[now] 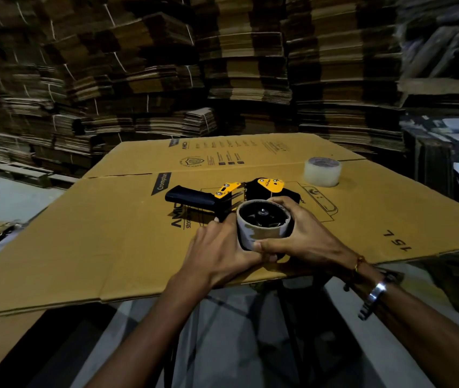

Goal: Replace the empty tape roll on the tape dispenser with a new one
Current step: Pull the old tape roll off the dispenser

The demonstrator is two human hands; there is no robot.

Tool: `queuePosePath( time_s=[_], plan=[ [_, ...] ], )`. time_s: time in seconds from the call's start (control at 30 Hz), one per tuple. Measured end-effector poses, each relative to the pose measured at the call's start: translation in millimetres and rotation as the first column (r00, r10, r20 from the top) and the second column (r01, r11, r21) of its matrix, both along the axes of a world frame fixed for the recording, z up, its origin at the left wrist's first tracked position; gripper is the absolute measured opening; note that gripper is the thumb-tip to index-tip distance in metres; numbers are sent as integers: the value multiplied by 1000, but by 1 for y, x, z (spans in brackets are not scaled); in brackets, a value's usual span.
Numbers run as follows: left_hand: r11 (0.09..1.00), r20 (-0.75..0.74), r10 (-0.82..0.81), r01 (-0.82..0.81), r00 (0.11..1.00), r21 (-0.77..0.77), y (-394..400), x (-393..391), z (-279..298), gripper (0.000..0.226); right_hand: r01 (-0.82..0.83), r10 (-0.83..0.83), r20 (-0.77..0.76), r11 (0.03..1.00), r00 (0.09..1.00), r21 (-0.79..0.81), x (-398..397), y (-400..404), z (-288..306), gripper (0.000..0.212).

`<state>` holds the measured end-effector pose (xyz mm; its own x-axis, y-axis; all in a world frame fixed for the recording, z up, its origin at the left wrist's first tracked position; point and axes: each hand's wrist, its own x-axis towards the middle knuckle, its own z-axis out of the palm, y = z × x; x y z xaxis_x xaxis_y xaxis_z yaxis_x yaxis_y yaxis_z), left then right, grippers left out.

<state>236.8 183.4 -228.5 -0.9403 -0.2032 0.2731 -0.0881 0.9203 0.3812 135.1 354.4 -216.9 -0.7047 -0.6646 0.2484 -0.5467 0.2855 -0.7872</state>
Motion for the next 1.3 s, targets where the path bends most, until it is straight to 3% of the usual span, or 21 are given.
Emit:
queuePosePath(
  time_s=[0.8,0.93,1.07,1.2,1.3],
  plan=[
    [1000,-27,19,-18,999,24,3,-4,3,105,14,-15,-28,999,1000,-45,-6,2,5,82],
    [997,-2,-11,11,1000,79,2,0,4,115,29,-31,-31,999,999,-37,-4,-2,-1,84],
    [983,61,48,-58,997,176,14,5,9,128,27,-27,-11,999,1000,-23,-4,-2,0,85],
    [980,-12,53,-50,999,191,21,3,10,120,-4,4,35,1000,999,2,-1,-4,2,95],
    [984,-37,19,-12,999,179,19,4,8,109,-31,30,92,999,995,11,3,-3,3,123]
  ],
)
